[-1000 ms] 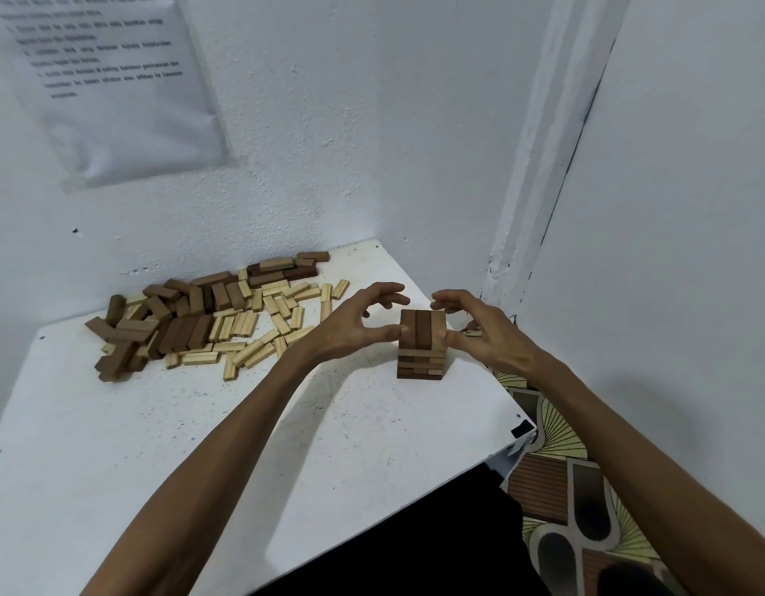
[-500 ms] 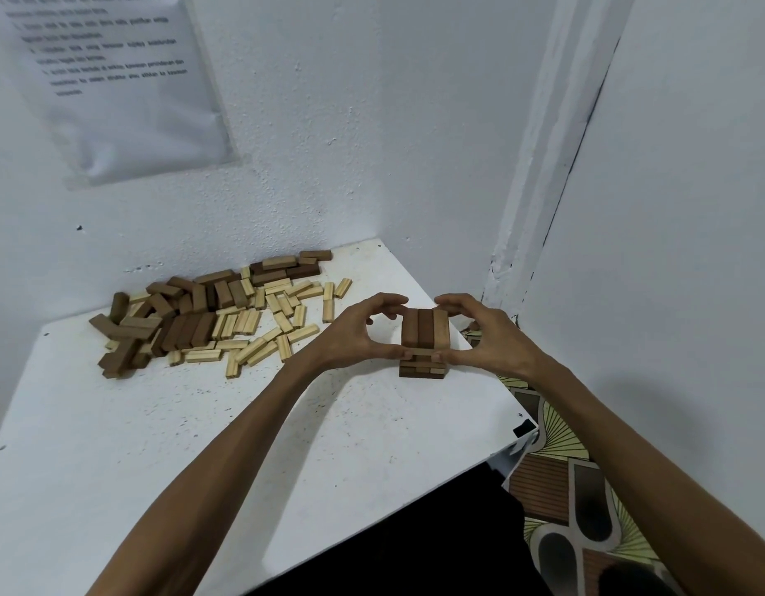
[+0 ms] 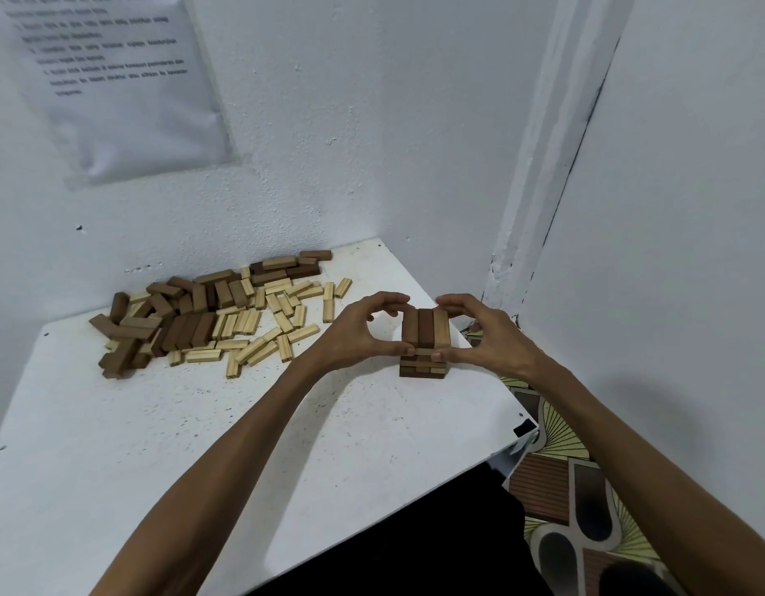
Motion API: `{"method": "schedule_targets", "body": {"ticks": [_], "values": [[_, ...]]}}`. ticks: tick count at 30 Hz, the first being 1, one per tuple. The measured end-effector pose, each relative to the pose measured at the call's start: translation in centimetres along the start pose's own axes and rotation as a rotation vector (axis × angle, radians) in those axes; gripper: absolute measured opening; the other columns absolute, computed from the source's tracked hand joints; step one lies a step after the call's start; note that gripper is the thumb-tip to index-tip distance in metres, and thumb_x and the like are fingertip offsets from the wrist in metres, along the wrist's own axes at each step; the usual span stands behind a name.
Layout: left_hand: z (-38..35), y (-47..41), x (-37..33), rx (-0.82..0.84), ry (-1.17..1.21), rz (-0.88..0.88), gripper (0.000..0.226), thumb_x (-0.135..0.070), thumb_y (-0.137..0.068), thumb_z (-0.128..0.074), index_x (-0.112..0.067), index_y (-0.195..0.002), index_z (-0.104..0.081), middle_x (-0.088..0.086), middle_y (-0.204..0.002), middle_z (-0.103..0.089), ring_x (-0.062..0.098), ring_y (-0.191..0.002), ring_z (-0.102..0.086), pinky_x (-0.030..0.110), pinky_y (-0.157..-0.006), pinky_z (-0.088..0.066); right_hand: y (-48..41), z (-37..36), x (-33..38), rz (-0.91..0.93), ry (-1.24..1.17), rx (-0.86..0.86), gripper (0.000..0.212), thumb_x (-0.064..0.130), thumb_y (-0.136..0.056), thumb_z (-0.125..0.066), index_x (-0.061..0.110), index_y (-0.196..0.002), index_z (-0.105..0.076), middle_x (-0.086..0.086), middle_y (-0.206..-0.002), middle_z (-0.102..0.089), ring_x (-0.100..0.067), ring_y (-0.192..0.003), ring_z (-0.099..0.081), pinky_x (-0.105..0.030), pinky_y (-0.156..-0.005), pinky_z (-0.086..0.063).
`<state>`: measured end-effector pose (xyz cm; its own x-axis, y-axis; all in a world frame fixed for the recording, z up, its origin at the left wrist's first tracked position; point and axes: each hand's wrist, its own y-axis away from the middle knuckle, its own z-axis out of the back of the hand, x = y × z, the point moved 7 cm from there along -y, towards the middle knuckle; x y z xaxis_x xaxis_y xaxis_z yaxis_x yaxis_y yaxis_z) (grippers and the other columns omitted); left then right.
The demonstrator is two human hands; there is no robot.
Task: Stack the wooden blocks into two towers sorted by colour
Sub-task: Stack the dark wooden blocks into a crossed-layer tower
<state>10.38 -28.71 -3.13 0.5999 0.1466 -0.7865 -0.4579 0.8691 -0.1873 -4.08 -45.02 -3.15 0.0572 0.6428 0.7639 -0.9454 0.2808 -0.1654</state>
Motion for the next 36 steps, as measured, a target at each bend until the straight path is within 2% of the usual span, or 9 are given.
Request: {"method": "schedule_targets", "body": {"ticks": [3, 7, 11, 14, 19, 23, 28, 36], "values": [[-0.3, -0.1, 0.0, 0.009, 0.011, 0.001, 0.076, -0.033, -0.072, -0.093, -0.027, -0.140, -0.058, -0.014, -0.128, -0.068, 0.004, -0.119, -0.060, 0.029, -0.098, -0.043, 0.0, 0.0, 0.0, 0.002, -0.002, -0.005, 0.083, 0.046, -0.072, -0.093, 0.036, -0.143, -0.051, 0.018, -0.132, -0.063, 0.006, -0.126, -0.055, -0.025, -0.094, -0.047], [-0.3, 0.0, -0.1, 0.005, 0.016, 0.002, 0.074, -0.034, -0.072, -0.091, -0.027, -0.139, -0.060, -0.013, -0.127, -0.068, 0.004, -0.118, -0.060, 0.029, -0.097, -0.043, 0.1, 0.0, 0.2, 0.002, 0.001, -0.011, 0.091, 0.065, -0.063, -0.085, 0.039, -0.143, -0.051, 0.018, -0.131, -0.063, 0.004, -0.124, -0.056, -0.028, -0.093, -0.052], [-0.2, 0.0, 0.0, 0.002, 0.018, 0.001, 0.073, -0.035, -0.072, -0.090, -0.027, -0.138, -0.060, -0.014, -0.126, -0.068, 0.003, -0.118, -0.060, 0.026, -0.096, -0.042, 0.1, 0.0, 0.2, 0.009, 0.011, -0.019, 0.085, 0.049, -0.071, -0.092, 0.036, -0.144, -0.051, 0.017, -0.131, -0.064, 0.001, -0.124, -0.057, -0.037, -0.095, -0.055], [-0.3, 0.1, -0.1, 0.002, 0.014, -0.006, 0.073, -0.036, -0.072, -0.090, -0.027, -0.139, -0.060, -0.014, -0.125, -0.068, 0.003, -0.118, -0.060, 0.024, -0.095, -0.042, 0.2, 0.0, 0.2, 0.023, 0.012, -0.028, 0.083, 0.046, -0.072, -0.092, 0.037, -0.144, -0.051, 0.016, -0.131, -0.064, 0.000, -0.125, -0.057, -0.039, -0.092, -0.056], [-0.3, 0.0, 0.0, -0.003, 0.027, 0.000, 0.073, -0.036, -0.071, -0.090, -0.028, -0.138, -0.061, -0.013, -0.125, -0.068, 0.005, -0.119, -0.060, 0.024, -0.095, -0.041, 0.1, -0.1, 0.2, 0.020, 0.010, -0.022, 0.084, 0.049, -0.072, -0.092, 0.041, -0.143, -0.050, 0.019, -0.132, -0.063, 0.000, -0.125, -0.056, -0.036, -0.095, -0.055], [-0.5, 0.1, 0.4, 0.029, 0.019, 0.016, 0.078, -0.038, -0.070, -0.091, -0.029, -0.140, -0.059, -0.013, -0.127, -0.067, 0.003, -0.122, -0.059, 0.022, -0.095, -0.040, 0.1, -0.4, 0.1, 0.013, -0.021, -0.023, 0.082, 0.042, -0.073, -0.093, 0.038, -0.144, -0.051, 0.021, -0.133, -0.062, 0.002, -0.126, -0.056, -0.031, -0.099, -0.050], [-0.7, 0.3, 0.9, 0.010, 0.031, 0.030, 0.077, -0.031, -0.071, -0.093, -0.027, -0.140, -0.059, -0.014, -0.125, -0.069, 0.002, -0.118, -0.060, 0.024, -0.094, -0.040, -0.1, -0.7, -0.1, 0.002, -0.052, -0.026, 0.077, 0.039, -0.073, -0.094, 0.035, -0.140, -0.056, 0.017, -0.127, -0.066, 0.001, -0.124, -0.058, -0.023, -0.094, -0.043], [-0.7, 0.1, 1.0, 0.003, 0.009, 0.022, 0.076, -0.024, -0.072, -0.095, -0.026, -0.140, -0.059, -0.014, -0.123, -0.070, 0.003, -0.117, -0.061, 0.021, -0.092, -0.040, -0.1, -0.8, 0.0, -0.010, -0.062, -0.026, 0.074, 0.038, -0.074, -0.093, 0.036, -0.139, -0.057, 0.019, -0.124, -0.067, 0.001, -0.121, -0.060, -0.023, -0.092, -0.044]]}}
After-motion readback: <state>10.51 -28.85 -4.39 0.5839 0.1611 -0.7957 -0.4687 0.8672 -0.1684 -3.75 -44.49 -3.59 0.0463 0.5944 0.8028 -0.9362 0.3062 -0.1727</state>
